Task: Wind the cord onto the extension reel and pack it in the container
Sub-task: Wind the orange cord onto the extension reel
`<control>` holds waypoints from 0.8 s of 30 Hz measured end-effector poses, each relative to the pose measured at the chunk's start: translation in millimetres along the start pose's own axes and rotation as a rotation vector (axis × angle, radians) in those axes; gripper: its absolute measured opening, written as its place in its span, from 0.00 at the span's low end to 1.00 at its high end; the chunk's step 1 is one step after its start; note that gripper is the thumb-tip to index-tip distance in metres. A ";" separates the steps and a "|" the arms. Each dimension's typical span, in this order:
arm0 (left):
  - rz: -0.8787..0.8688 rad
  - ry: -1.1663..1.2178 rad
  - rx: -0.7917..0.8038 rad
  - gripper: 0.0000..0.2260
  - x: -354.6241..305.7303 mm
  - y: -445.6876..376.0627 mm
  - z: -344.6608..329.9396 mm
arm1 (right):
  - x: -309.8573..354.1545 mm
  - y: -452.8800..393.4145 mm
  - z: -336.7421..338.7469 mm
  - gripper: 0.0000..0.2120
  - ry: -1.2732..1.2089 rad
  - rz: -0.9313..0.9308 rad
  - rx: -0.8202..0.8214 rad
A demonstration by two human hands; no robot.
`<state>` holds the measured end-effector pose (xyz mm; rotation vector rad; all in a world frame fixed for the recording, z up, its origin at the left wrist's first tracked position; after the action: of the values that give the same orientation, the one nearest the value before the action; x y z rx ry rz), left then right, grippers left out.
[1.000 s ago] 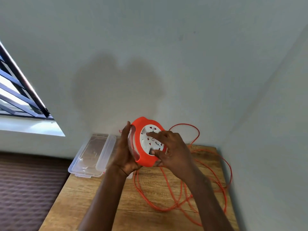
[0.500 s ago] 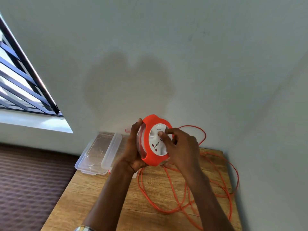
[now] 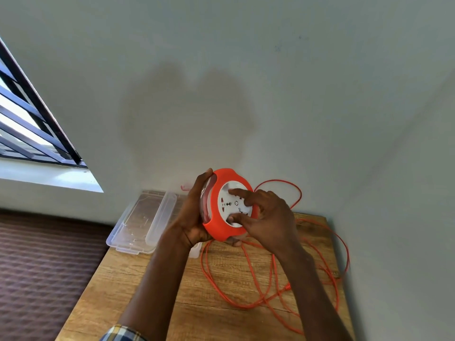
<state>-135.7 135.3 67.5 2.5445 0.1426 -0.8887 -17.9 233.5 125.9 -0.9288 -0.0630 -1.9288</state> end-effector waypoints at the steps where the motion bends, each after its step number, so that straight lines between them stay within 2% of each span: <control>1: -0.001 -0.004 -0.006 0.34 0.2 -0.8 -1.2 | -0.7 1.0 0.0 0.33 -0.030 -0.051 -0.046; 4: -0.008 -0.039 -0.029 0.33 0.3 -3.6 -2.8 | 1.0 2.5 -3.5 0.34 -0.043 -0.173 -0.173; 6: -0.016 -0.062 -0.063 0.32 0.2 -4.8 -1.3 | 2.1 0.9 -5.4 0.34 -0.022 -0.201 -0.188; 8: -0.020 -0.073 -0.090 0.33 -0.7 -4.8 0.8 | 0.7 -1.7 -5.2 0.31 -0.022 -0.168 -0.139; 12: -0.011 -0.063 -0.079 0.33 -5.9 -2.6 0.5 | -6.0 -5.1 0.9 0.18 -0.086 0.001 -0.035; 15: 0.030 -0.043 -0.053 0.35 -5.9 -1.7 2.7 | -8.7 -2.6 -4.1 0.20 -0.098 0.137 0.091; 18: 0.088 -0.017 0.003 0.35 -3.4 0.2 2.0 | -7.6 1.1 -8.3 0.24 -0.143 0.194 0.156; 21: 0.121 -0.039 0.039 0.36 -0.7 2.3 -1.5 | -4.0 1.0 -11.0 0.25 -0.065 0.213 0.165; 24: 0.125 -0.073 0.022 0.36 0.0 1.9 -5.9 | -4.1 -0.8 -7.2 0.25 0.023 0.163 0.092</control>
<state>-131.8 136.2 72.3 2.5058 -0.0484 -0.9375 -21.7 234.0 118.4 -0.8251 -0.0608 -1.7706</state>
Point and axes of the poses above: each hand's wrist, its own y-axis away from the middle knuckle, its own z-axis out of the back of the hand, x = y × z, the point moved 7 cm from there along -y, towards the middle knuckle
